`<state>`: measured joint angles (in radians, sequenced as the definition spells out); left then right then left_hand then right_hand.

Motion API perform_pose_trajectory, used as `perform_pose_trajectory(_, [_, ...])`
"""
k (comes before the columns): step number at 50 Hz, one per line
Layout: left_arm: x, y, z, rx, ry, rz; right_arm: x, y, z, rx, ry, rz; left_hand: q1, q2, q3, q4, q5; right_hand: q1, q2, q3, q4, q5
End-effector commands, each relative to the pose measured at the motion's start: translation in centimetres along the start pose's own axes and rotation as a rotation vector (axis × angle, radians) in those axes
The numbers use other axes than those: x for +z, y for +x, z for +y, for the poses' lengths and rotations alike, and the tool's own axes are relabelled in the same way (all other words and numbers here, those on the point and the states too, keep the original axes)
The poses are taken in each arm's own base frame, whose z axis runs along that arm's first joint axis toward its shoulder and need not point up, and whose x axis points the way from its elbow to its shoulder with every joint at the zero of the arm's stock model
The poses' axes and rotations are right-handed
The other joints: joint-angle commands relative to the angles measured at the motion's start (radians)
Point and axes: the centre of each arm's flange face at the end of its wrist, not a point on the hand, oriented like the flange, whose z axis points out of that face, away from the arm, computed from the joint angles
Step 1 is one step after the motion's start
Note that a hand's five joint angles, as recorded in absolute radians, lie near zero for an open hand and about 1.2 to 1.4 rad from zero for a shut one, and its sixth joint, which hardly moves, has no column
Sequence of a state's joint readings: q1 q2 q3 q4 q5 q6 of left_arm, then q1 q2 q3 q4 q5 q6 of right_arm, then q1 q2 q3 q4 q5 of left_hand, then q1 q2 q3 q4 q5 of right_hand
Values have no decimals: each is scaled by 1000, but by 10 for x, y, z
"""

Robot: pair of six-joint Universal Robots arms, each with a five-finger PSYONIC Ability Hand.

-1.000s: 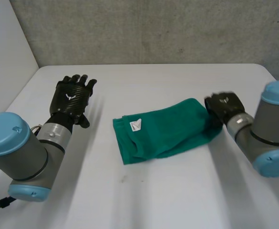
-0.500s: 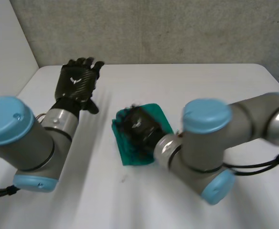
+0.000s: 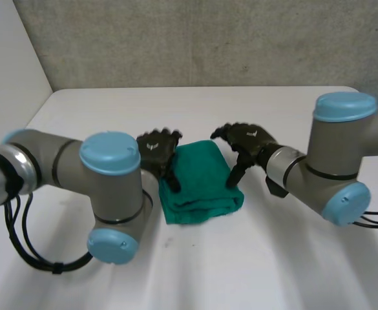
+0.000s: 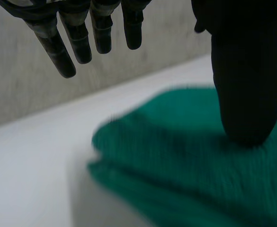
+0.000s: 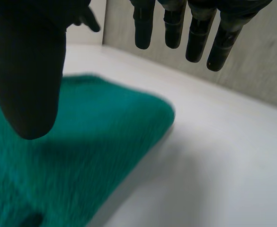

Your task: Fold the towel.

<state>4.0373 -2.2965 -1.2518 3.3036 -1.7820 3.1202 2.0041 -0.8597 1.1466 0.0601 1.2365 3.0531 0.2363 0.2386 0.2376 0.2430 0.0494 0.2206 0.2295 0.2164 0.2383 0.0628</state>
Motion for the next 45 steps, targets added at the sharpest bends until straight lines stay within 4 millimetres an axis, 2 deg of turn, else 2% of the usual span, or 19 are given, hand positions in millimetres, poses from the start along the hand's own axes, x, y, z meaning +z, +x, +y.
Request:
perform_pose_trajectory(1, [-6, -5, 38, 54, -148, -17, 18, -1, 34, 22, -132, -16, -2, -4, -3, -9, 10, -46, -55, -42, -64, -63])
perform_pose_trajectory(5, [-12, -6, 45, 77, -184, -15, 18, 1, 37, -18, -163, 8, -14, -16, -15, -21, -2, -46, -55, -42, -64, -63])
perform_pose_trajectory(9, [-18, -7, 35, 79, -166, -14, 16, 5, 31, -33, -153, 28, -37, -40, -39, -44, -25, -46, -55, -42, -64, -63])
perform_pose_trajectory(10, [-22, -8, 17, 71, -123, -14, 12, 5, 21, -39, -132, 34, -40, -43, -42, -47, -28, -46, -55, -42, -64, -63])
perform_pose_trajectory(13, [-26, -10, -6, 57, -65, -19, -7, 4, -21, -60, -29, 53, -49, -51, -50, -56, -37, -46, -55, -42, -64, -63])
perform_pose_trajectory(14, [-29, -13, -25, 46, -17, -25, -11, 4, -28, -66, -9, 58, -52, -54, -53, -59, -40, -46, -55, -42, -64, -63])
perform_pose_trajectory(16, [-34, -16, -48, 32, 43, -29, -19, 5, -45, -76, 42, 84, -61, -63, -62, -68, -49, -46, -55, -42, -64, -63])
perform_pose_trajectory(17, [-37, -18, -59, 24, 74, -34, -28, 7, -63, -80, 107, 134, -61, -63, -62, -68, -49, -46, -55, -42, -64, -63])
perform_pose_trajectory(18, [-42, -28, -82, 7, 136, -57, -33, 10, -72, -80, 140, 169, -61, -63, -62, -68, -49, -46, -55, -42, -64, -63])
perform_pose_trajectory(21, [-49, -51, -116, -17, 223, -114, -53, 21, -103, -75, 256, 298, -61, -63, -62, -68, -49, -46, -55, -42, -64, -63])
perform_pose_trajectory(22, [-54, -67, -136, -31, 275, -150, -68, 32, -119, -77, 317, 391, -61, -63, -62, -68, -49, -46, -55, -42, -64, -63])
perform_pose_trajectory(28, [-75, -94, -179, -43, 349, -142, -110, 60, -158, -94, 439, 599, -46, -49, -48, -53, -34, -46, -55, -42, -64, -63])
perform_pose_trajectory(30, [-86, -106, -190, -47, 338, -129, -115, 66, -160, -101, 430, 613, -49, -51, -50, -56, -37, -46, -55, -42, -64, -63])
perform_pose_trajectory(35, [-98, -119, -197, -89, 309, -119, -122, 65, -156, -102, 377, 568, -58, -60, -59, -65, -46, -46, -55, -42, -64, -63])
perform_pose_trajectory(40, [-108, -118, -199, -146, 321, -94, -121, 63, -149, -107, 352, 542, -58, -60, -59, -65, -46, -46, -55, -42, -64, -63])
perform_pose_trajectory(45, [-110, -118, -199, -146, 321, -94, -120, 61, -148, -107, 346, 535, -62, -64, -63, -69, -49, -46, -55, -42, -64, -63])
